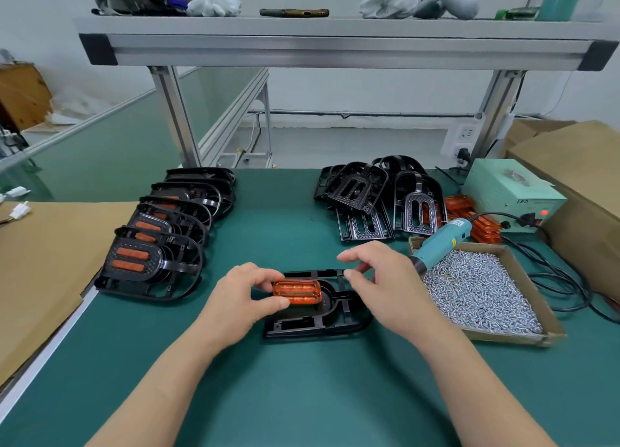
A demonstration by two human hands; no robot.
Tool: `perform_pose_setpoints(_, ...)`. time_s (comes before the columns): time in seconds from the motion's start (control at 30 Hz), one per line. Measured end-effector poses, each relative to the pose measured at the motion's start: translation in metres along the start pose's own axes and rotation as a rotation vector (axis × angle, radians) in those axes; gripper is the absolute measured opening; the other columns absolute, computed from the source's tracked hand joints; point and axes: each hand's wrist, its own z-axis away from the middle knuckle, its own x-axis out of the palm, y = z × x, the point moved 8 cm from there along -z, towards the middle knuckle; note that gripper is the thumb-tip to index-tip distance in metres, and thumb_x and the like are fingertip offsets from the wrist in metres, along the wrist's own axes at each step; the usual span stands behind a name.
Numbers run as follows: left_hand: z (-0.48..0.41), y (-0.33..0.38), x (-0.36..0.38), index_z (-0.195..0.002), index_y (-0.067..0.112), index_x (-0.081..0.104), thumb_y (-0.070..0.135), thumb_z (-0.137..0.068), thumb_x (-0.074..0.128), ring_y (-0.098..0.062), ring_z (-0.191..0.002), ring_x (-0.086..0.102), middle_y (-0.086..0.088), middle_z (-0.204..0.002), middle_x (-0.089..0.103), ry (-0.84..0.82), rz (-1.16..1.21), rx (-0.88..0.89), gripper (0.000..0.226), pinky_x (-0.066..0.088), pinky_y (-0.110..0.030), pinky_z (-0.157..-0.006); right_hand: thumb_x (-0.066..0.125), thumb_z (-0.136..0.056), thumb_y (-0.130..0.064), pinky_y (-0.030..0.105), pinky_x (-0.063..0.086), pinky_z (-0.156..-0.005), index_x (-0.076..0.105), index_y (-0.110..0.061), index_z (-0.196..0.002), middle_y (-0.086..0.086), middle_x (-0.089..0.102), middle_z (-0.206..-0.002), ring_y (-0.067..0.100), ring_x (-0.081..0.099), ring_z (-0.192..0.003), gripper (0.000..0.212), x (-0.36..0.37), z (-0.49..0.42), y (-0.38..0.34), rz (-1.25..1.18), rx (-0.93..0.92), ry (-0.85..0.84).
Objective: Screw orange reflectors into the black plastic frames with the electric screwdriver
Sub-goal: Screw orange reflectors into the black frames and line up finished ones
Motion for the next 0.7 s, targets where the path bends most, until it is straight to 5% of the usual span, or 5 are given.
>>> perform_pose_setpoints(0.13, -0.002, -0.005, 0.004, -0.106, 0.043, 0.067, 0.031, -0.078, 0.084, -0.005, -0.103, 0.051, 0.013, -0.093, 0.060, -0.054, -0.018, 0.006, 0.035, 0.033, -0.013, -0.087, 0.062, -0.094, -0.015, 0.027, 0.043, -0.092, 0.072, -0.023, -0.113, -0.009, 0.059, -0.106, 0.009, 0.055, -0.100, 0.023, 0.019, 0.000, -0.012, 0.154, -0.087, -0.107)
perform_pose_setpoints(0.33, -0.001, -0.005, 0.009, -0.108, 0.044, 0.065, 0.036, -0.080, 0.082, -0.009, -0.105, 0.049, 0.014, -0.095, 0.059, -0.103, -0.096, 0.003, 0.034, 0.038, -0.027, -0.094, 0.061, -0.097, -0.028, 0.033, 0.041, -0.093, 0.072, -0.029, -0.111, -0.006, 0.052, -0.107, 0.017, 0.045, -0.111, 0.018, 0.047, -0.002, -0.018, 0.321, -0.091, -0.253)
perform_pose_setpoints(0.7, 0.001, 0.001, 0.004, -0.110, 0.041, 0.070, 0.032, -0.083, 0.079, 0.001, -0.107, 0.047, 0.014, -0.100, 0.056, -0.044, -0.018, 0.041, 0.030, 0.033, -0.012, -0.088, 0.057, -0.094, -0.018, 0.040, 0.047, -0.088, 0.073, -0.021, -0.099, 0.000, 0.057, -0.102, 0.023, 0.048, -0.105, 0.016, 0.068, -0.010, -0.026, 0.459, -0.113, -0.323)
